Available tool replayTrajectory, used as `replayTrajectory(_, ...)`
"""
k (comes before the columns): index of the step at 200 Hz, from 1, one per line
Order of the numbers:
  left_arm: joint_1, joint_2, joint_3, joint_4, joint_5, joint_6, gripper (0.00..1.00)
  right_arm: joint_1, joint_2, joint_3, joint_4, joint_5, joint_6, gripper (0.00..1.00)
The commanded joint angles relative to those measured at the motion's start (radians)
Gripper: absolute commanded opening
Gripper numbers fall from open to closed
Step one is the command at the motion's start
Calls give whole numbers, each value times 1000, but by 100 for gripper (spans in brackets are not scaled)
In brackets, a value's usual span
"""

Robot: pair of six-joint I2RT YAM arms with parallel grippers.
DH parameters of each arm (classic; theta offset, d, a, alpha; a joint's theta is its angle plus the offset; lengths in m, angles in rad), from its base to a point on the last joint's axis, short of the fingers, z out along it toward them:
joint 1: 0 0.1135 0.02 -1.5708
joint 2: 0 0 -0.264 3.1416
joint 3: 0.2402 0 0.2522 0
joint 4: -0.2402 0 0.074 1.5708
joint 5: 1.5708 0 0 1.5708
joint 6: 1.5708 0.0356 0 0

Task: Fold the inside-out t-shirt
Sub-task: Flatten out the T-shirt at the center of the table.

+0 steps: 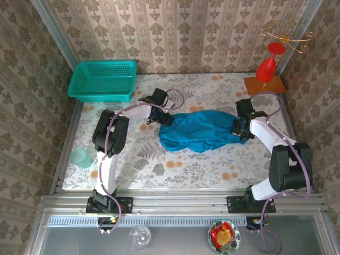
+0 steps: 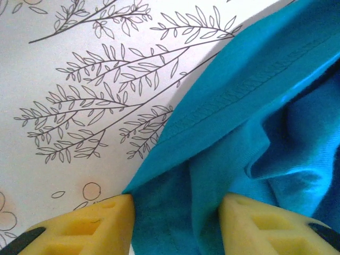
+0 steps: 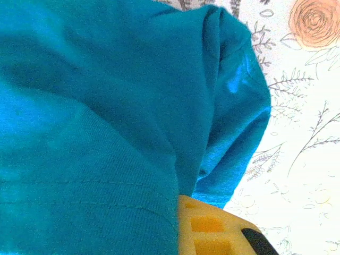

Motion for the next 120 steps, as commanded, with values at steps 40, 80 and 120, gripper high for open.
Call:
replayTrajectory(40, -23, 1, 10, -71, -87, 12, 48, -3, -40, 32, -51, -21, -4, 0)
replayTrajectory(80, -20, -91, -36, -23, -54, -16, 40, -3, -47, 39, -60, -23, -2, 0)
replayTrajectory(120, -11, -125, -37, -23, -68, -14, 40, -3, -38, 48, -68, -29, -5, 0)
